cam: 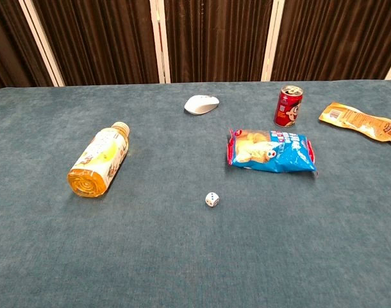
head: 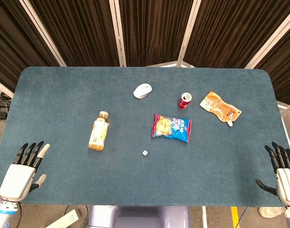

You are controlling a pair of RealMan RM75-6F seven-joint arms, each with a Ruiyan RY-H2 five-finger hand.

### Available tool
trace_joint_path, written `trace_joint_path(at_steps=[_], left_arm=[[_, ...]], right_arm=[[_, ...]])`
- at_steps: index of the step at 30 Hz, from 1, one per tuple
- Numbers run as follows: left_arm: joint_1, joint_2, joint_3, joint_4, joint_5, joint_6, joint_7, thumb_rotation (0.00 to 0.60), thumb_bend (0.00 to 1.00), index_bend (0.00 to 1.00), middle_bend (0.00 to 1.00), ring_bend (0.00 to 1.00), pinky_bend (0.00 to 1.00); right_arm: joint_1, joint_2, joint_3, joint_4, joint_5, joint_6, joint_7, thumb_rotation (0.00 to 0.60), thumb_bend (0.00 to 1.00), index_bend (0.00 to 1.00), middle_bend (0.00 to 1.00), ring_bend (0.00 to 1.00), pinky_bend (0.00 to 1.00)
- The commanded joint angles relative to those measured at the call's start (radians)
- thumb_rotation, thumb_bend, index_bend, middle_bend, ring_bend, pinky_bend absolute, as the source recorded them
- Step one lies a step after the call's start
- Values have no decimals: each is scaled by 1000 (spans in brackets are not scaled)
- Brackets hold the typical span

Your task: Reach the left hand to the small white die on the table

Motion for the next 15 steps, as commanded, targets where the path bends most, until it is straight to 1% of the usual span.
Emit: trace_joint_path(at_steps=[1,7,11,13,14,15], left_arm=[[2,-1,-5,-1,4,-7,2,600,271,0,0,0,0],[-2,-8,-23,-7,7,-44,23,600,272,0,0,0,0],[-39,-23,-58,-35,9,-109,95,600,271,0,0,0,4],[-72,-36,-85,-63,13,-155,149,600,270,0,1,15,98],[-91,-45,-100,-77,11,-182,174,600,271,0,37,70,207],[-109,-53,-115,-93,4,-210,199,600,285,0,115,160,336]], right_arm=[[-1,0,-1,1,1,0,1,600,4,60,0,0,0],[2,-2,3,6,8,-9,4,600,6,61,0,0,0],[7,-3,7,8,18,-21,9,600,5,60,0,0,0],[11,-4,11,10,25,-28,14,600,5,60,0,0,0],[13,-4,14,10,29,-31,16,600,5,60,0,0,0],[15,-3,16,12,34,-34,18,600,5,60,0,0,0]])
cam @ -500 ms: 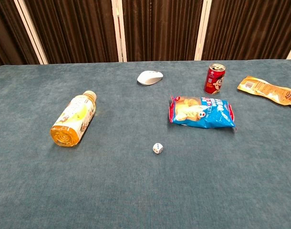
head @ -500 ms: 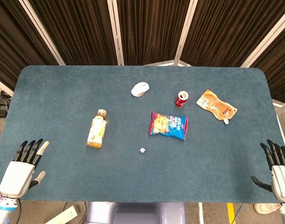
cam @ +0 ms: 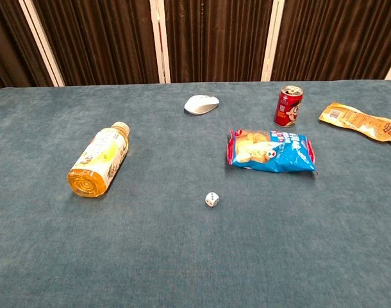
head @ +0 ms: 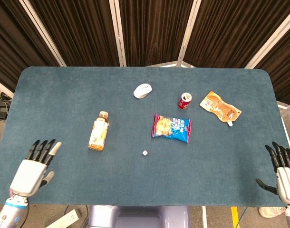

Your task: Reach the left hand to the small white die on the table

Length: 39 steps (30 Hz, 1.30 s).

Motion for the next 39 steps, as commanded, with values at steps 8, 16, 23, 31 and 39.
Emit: trace_joint_path(at_steps=[8,16,23,31,39], left_arm=[[-246,-146,-182,-151,-213,-396,241,600,667,0,743,734,783],[-442,-290,-267,-122,-580,-608,450,600,813,0,766,764,800],[-601,-378,-277,-70,-860,-655,574,600,838,0,768,766,800],[-706,-467,-266,-28,-998,-619,621,600,836,0,769,765,800],[-764,-494,-238,-19,-1064,-552,612,600,835,0,769,765,800]], right_arm=[[9,11,25,20,54,-29,49,600,5,60,0,0,0],[17,6,36,54,87,-60,82,600,4,60,0,0,0],[18,6,41,79,114,-81,115,600,4,60,0,0,0],[15,10,41,86,111,-79,133,600,4,60,0,0,0],[15,12,42,84,111,-80,134,600,4,60,0,0,0]])
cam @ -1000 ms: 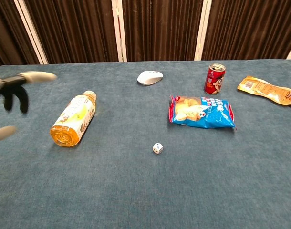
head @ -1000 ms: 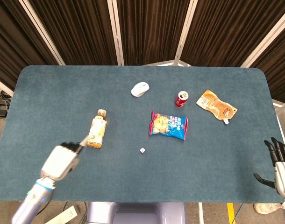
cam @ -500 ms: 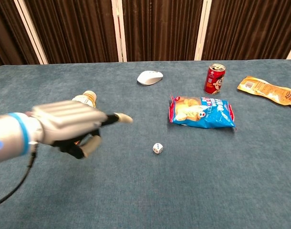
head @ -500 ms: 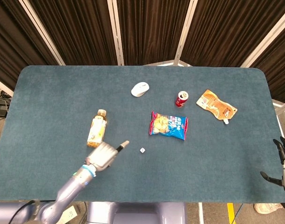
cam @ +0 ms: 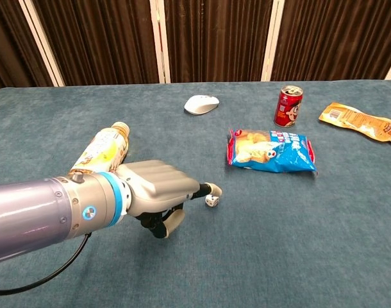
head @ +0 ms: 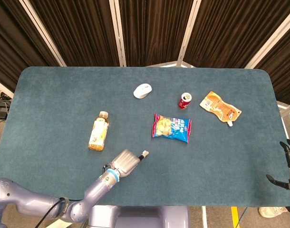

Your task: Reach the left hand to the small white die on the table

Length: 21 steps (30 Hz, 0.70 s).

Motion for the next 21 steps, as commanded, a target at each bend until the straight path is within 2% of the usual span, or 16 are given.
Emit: trace_joint_path(at_steps=[1,12,21], left_arm=[[-14,-2,13,-1,-8,21,-12,600,835,0,769,765,800],[-53,-3,63,16,-38,34,-46,600,836,0,768,765,800],[-46,44,140,-82,-6,102,-47,600,837,0,768,766,800]], right_arm=[[0,1,0,1,0,-1,2,600,4,60,0,0,0],[4,0,0,-1,-4,-5,-4,600,5,60,0,0,0],[-1,-3,-6,-4,-16,8,-16,600,5,61,0,0,0]])
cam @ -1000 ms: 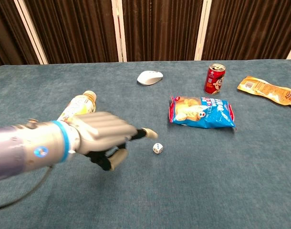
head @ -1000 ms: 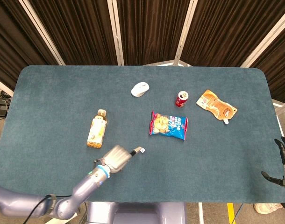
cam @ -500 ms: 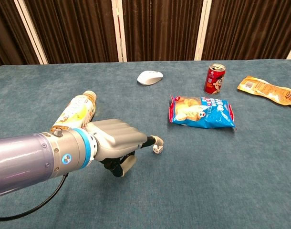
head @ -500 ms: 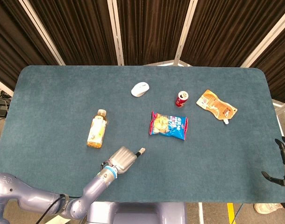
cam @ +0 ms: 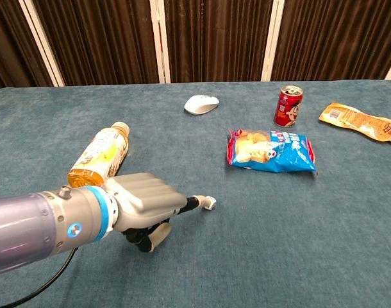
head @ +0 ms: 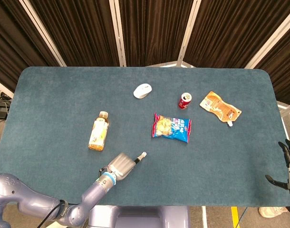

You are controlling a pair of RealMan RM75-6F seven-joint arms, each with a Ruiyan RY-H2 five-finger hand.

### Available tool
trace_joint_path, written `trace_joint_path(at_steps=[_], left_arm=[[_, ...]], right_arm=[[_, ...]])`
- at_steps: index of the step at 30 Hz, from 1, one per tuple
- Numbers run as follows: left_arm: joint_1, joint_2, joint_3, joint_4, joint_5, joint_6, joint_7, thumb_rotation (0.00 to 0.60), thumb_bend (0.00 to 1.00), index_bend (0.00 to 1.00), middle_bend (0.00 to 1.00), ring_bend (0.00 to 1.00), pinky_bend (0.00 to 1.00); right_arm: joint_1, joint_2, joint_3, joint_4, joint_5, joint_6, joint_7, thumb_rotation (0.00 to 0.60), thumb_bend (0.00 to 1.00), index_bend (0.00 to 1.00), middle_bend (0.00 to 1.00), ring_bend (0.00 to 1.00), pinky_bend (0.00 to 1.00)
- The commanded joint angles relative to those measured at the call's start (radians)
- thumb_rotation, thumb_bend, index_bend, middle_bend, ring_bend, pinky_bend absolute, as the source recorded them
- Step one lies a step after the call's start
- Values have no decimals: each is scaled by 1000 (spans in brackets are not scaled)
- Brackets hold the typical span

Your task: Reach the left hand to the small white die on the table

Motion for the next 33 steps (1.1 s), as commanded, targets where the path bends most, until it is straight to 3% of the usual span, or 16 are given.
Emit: trace_joint_path(at_steps=[1,8,13,16,19,21,23,27,33], left_arm=[[14,32,37,-53,29,33,-7,600,837,0,768,766,800],[66,98,115,-143,157,95,-61,600,838,0,768,766,800],[138,153,160,-190,353,205,-126,600,811,0,730,732,774],[222,198,218,-186,548,329,-190,600,659,0,541,555,632],[314,254,280,-164,711,450,-280,600,554,0,216,281,386],[375,296,322,-140,797,521,-356,600,484,0,25,59,144],[430,333,353,-109,854,580,-417,600,404,0,0,0,19],[545,398,390,-43,912,686,-507,600,209,0,0,0,0],[679,448,402,74,961,787,-649,600,180,0,0,0,0]], right_arm=[[-2,-1,0,-5,-7,10,-7,600,5,61,0,0,0],[-11,1,-8,-22,-29,35,-25,600,5,61,0,0,0],[-14,-3,-12,-25,-33,40,-34,600,4,60,0,0,0],[-9,-3,-8,-23,-28,32,-37,600,4,60,0,0,0],[-7,-5,-7,-27,-31,34,-41,600,4,60,0,0,0],[-7,-3,-7,-30,-33,34,-43,600,5,60,0,0,0],[-6,-3,-10,-35,-39,35,-48,600,5,60,0,0,0],[-11,-4,-22,-53,-61,48,-73,600,4,60,0,0,0],[-18,-5,-34,-68,-92,71,-97,600,4,60,0,0,0]])
